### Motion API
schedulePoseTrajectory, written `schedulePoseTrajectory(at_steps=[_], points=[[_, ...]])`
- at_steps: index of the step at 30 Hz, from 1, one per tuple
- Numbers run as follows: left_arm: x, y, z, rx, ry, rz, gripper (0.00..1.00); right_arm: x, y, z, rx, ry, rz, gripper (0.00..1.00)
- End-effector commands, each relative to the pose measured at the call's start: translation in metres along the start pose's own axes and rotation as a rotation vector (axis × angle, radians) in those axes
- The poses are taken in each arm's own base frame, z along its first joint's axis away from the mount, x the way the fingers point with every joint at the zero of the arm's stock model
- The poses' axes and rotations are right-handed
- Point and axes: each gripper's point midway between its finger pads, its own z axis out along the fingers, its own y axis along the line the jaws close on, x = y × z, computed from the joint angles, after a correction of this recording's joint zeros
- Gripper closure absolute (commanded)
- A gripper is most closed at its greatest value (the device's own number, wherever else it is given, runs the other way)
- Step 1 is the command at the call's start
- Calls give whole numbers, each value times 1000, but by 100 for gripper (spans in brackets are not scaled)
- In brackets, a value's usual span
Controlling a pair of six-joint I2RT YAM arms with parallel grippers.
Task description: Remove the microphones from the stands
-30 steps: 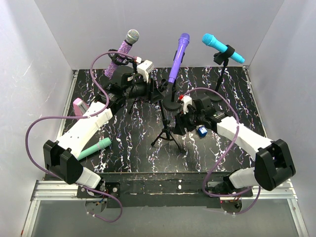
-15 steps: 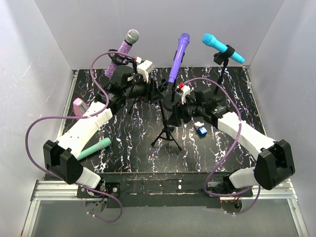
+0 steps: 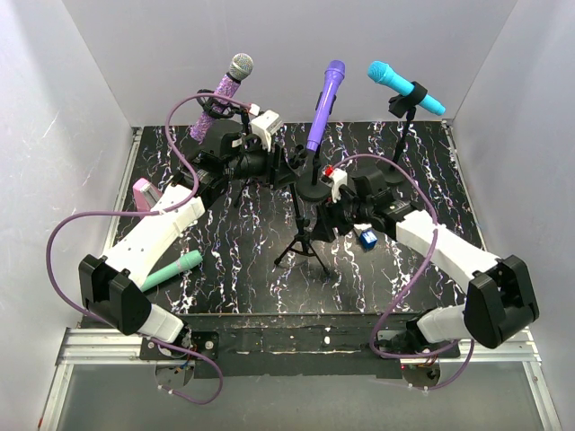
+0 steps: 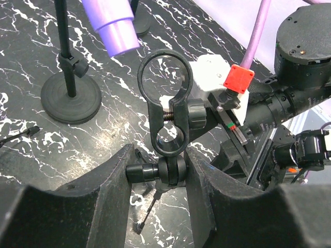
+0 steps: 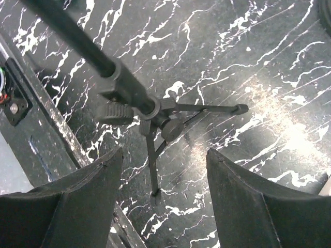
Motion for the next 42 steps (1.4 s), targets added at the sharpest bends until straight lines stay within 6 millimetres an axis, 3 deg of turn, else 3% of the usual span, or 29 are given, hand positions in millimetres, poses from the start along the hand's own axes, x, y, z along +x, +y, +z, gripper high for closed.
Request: schedulePoseTrajectory(at_steps=[1,4,11,20,21,22,23,24,26,30,34,42], points=[[-26,-26,-13,107,-78,128,100,-8,32,-21,-155,-51,-197,28],[-33,-27,-13,120,-96,200,100,2,46,-34,-232,-41,-312,28],[-51,-22,-15,96,-148,401,100,9,29,-46,-130,-29,-380,28],[-39,-27,-24,112,-125,457,98,10,25,-47,-115,-42,-336,28],[-38,-28,-26,115,-118,457,79,10,25,-47,-115,-42,-336,28],[-37,-29,-27,115,-113,454,53,8,25,-48,-113,-44,-338,28],[-37,-29,-29,110,-109,451,38,8,24,-48,-110,-44,-335,28],[-37,-30,-31,104,-109,449,27,8,23,-48,-109,-43,-334,28],[-38,-31,-38,89,-104,442,15,7,23,-50,-107,-42,-335,28],[-34,-37,-59,67,-88,453,2,3,24,-56,-100,-44,-331,28],[-10,-41,-67,95,-22,453,2,1,25,-62,-92,-59,-340,28],[21,-33,-30,269,131,519,8,6,30,-66,-110,-64,-355,28]])
